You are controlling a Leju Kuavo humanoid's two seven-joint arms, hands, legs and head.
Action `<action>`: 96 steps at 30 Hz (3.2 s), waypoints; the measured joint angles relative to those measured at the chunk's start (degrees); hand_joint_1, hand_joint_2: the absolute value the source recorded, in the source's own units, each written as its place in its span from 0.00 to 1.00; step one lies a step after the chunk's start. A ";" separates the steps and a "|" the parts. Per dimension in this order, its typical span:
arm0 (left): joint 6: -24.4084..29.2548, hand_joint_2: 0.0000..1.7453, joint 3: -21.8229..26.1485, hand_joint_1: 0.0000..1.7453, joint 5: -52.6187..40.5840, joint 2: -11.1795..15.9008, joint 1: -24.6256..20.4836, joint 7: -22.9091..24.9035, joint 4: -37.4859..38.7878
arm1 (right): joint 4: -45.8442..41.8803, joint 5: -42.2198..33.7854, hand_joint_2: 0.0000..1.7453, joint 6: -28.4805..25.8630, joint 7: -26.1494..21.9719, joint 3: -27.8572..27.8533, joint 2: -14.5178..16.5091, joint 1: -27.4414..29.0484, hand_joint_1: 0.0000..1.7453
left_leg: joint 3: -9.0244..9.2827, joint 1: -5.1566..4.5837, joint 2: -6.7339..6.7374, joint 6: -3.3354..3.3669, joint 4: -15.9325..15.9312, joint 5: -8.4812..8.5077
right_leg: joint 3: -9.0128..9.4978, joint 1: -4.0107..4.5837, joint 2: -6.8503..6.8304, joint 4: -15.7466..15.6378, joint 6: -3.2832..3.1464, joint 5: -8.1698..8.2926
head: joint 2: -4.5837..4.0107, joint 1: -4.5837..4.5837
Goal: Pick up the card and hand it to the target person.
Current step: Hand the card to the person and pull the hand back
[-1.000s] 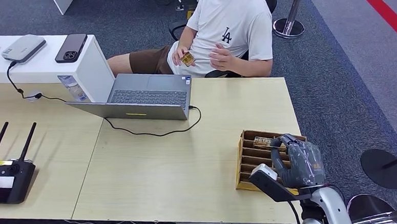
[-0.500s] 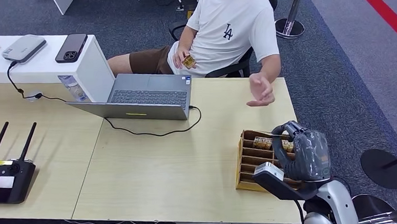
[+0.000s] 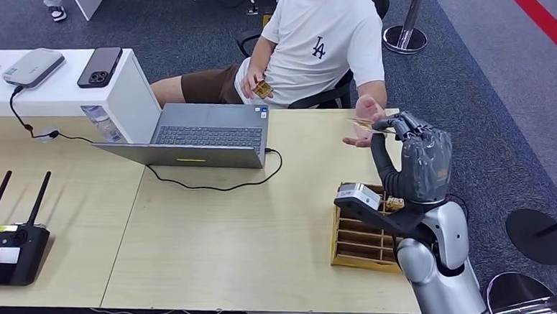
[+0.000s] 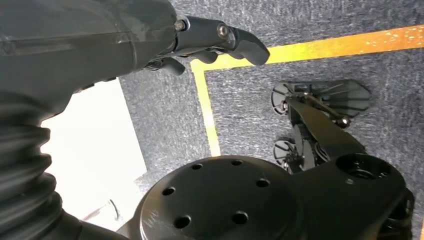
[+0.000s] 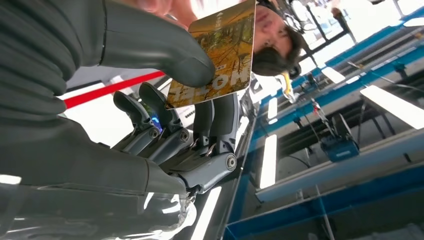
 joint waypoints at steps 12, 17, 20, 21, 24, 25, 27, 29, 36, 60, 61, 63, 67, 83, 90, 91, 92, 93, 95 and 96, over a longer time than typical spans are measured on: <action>-0.12 1.00 -0.03 0.00 0.00 0.19 0.03 -0.42 0.16 | 5.70 -1.21 1.00 -0.08 -0.27 2.01 1.15 -0.63 0.88 | -0.03 0.01 -0.20 0.00 0.00 0.02 | 0.04 0.01 -0.20 -0.02 0.01 -0.04 | 0.00 0.00; -1.98 1.00 -0.23 0.00 -0.02 0.58 0.22 -2.08 0.37 | 6.58 -2.59 1.00 1.13 -0.33 2.08 0.52 -0.83 0.88 | -0.07 -0.01 -0.26 0.01 0.04 0.01 | 0.03 -0.01 -0.27 0.01 0.03 -0.07 | 0.00 0.00; -2.42 1.00 -0.47 0.00 -0.20 0.75 0.37 -2.76 0.46 | 7.18 -2.94 1.00 1.16 -0.53 2.14 0.22 -1.01 0.88 | -0.07 -0.01 -0.29 0.01 0.04 0.01 | 0.04 -0.02 -0.29 0.02 0.03 -0.08 | 0.00 0.00; -2.49 1.00 -0.58 0.00 -0.30 0.82 0.40 -2.92 0.49 | 7.41 -3.02 1.00 1.13 -0.59 2.19 0.14 -1.14 0.88 | -0.07 -0.01 -0.28 0.01 0.04 0.01 | 0.03 -0.02 -0.29 0.01 0.03 -0.08 | 0.00 0.00; -2.81 1.00 -0.89 0.00 -0.56 0.97 0.43 -3.28 0.60 | 7.72 -3.15 1.00 0.93 -0.65 2.20 -0.13 -1.41 0.88 | -0.07 -0.01 -0.25 0.01 0.03 0.02 | 0.03 -0.01 -0.26 0.00 0.01 -0.06 | 0.00 0.00; -2.97 1.00 -1.11 0.00 -0.75 1.00 0.45 -3.28 0.67 | 7.73 -3.23 1.00 0.82 -0.68 2.16 -0.24 -1.43 0.69 | -0.06 -0.01 -0.26 0.01 0.03 0.01 | 0.03 -0.01 -0.27 0.00 0.02 -0.07 | 0.00 0.00; -3.24 1.00 -1.47 0.00 -1.01 1.06 0.48 -3.36 0.78 | 7.72 -3.40 1.00 0.67 -0.78 2.09 -0.39 -1.44 0.31 | -0.06 -0.01 -0.28 0.01 0.04 0.01 | 0.04 -0.02 -0.29 0.01 0.03 -0.08 | 0.00 0.00; -3.52 1.00 -1.44 0.00 -0.80 1.07 0.49 -4.10 0.79 | 7.73 -3.52 1.00 0.60 -0.85 2.10 -0.48 -1.45 0.12 | -0.06 -0.02 -0.29 0.02 0.04 0.01 | 0.04 -0.02 -0.29 0.01 0.03 -0.08 | 0.00 0.00; -3.68 1.00 -1.34 0.00 -0.59 1.06 0.49 -4.67 0.78 | 7.74 -3.57 1.00 0.57 -0.88 2.11 -0.54 -1.46 0.12 | -0.08 -0.01 -0.28 0.01 0.05 0.01 | 0.02 -0.02 -0.28 0.02 0.02 -0.08 | 0.00 0.00; -1.81 0.00 -0.47 0.00 0.28 1.78 0.73 -2.90 1.23 | -2.87 -18.70 1.00 -4.10 -8.55 0.85 -4.46 2.34 0.00 | -0.11 -0.03 -0.44 0.02 0.08 0.01 | 0.03 -0.03 -0.44 0.04 0.04 -0.14 | 0.00 0.00; -1.51 0.00 -0.25 0.00 0.43 1.76 0.79 -2.59 1.23 | -5.02 -20.29 1.00 -4.70 -9.48 0.15 -5.36 3.19 0.00 | -0.12 -0.03 -0.50 0.03 0.09 0.01 | 0.03 -0.04 -0.50 0.04 0.05 -0.15 | 0.00 0.00; -0.65 0.00 0.30 0.00 0.84 1.79 0.94 -1.83 1.19 | -9.74 -23.61 1.00 -5.96 -11.43 -2.13 -7.56 5.13 0.00 | -0.13 -0.01 -0.55 0.03 0.09 0.01 | 0.05 -0.02 -0.56 0.01 0.04 -0.15 | 0.00 0.00; 1.60 0.00 1.12 0.00 1.41 2.32 1.24 -0.30 0.99 | -16.75 -30.02 1.00 -6.14 -14.50 -8.81 -13.06 9.67 0.00 | -0.16 -0.03 -0.72 0.06 0.12 0.01 | 0.08 -0.03 -0.73 -0.01 0.07 -0.19 | 0.00 0.00; 6.40 0.00 2.07 0.00 1.41 2.11 1.30 2.16 0.59 | -21.34 -50.34 1.00 -1.22 -20.29 -41.73 -15.85 26.62 0.00 | -0.11 -0.05 -0.77 0.04 0.06 0.00 | 0.13 -0.04 -0.81 -0.13 0.03 -0.17 | 0.00 0.00; 6.57 0.00 1.26 0.00 0.30 1.52 1.19 2.25 0.44 | -15.59 -58.73 1.00 4.16 -20.49 -55.99 -12.75 29.25 0.00 | -0.06 -0.05 -0.71 0.05 0.03 -0.03 | 0.16 -0.04 -0.74 -0.16 0.05 -0.16 | 0.00 0.00; 6.64 0.00 1.14 0.00 0.14 1.43 1.14 2.36 0.41 | -14.19 -58.77 1.00 4.65 -20.49 -57.91 -12.17 28.98 0.00 | -0.05 -0.04 -0.71 0.05 0.01 -0.02 | 0.17 -0.03 -0.74 -0.18 0.05 -0.14 | 0.00 0.00; 6.67 0.00 1.00 0.00 -0.05 1.36 1.08 2.50 0.38 | -12.78 -58.66 1.00 5.25 -20.45 -59.77 -11.55 28.61 0.00 | -0.05 -0.03 -0.70 0.05 0.00 -0.02 | 0.18 -0.02 -0.74 -0.21 0.04 -0.13 | 0.00 0.00; 6.67 0.00 0.86 0.00 -0.23 1.32 1.03 2.63 0.36 | -11.45 -58.42 1.00 5.81 -20.56 -61.40 -10.92 28.19 0.00 | -0.04 -0.03 -0.69 0.05 0.01 -0.03 | 0.17 -0.01 -0.72 -0.20 0.05 -0.12 | 0.00 0.00; 6.71 0.00 0.59 0.00 -0.58 1.28 0.97 2.88 0.29 | -9.04 -56.58 1.00 5.69 -20.93 -64.53 -9.41 27.21 0.00 | -0.03 -0.01 -0.67 0.05 -0.01 -0.02 | 0.17 0.00 -0.69 -0.23 0.05 -0.10 | 0.00 0.00; 6.75 0.00 0.49 0.00 -0.70 1.27 0.93 2.99 0.25 | -8.04 -55.07 1.00 4.93 -21.27 -65.91 -8.61 26.92 0.00 | -0.02 -0.02 -0.64 0.05 0.00 -0.02 | 0.16 0.00 -0.67 -0.22 0.05 -0.11 | 0.00 0.00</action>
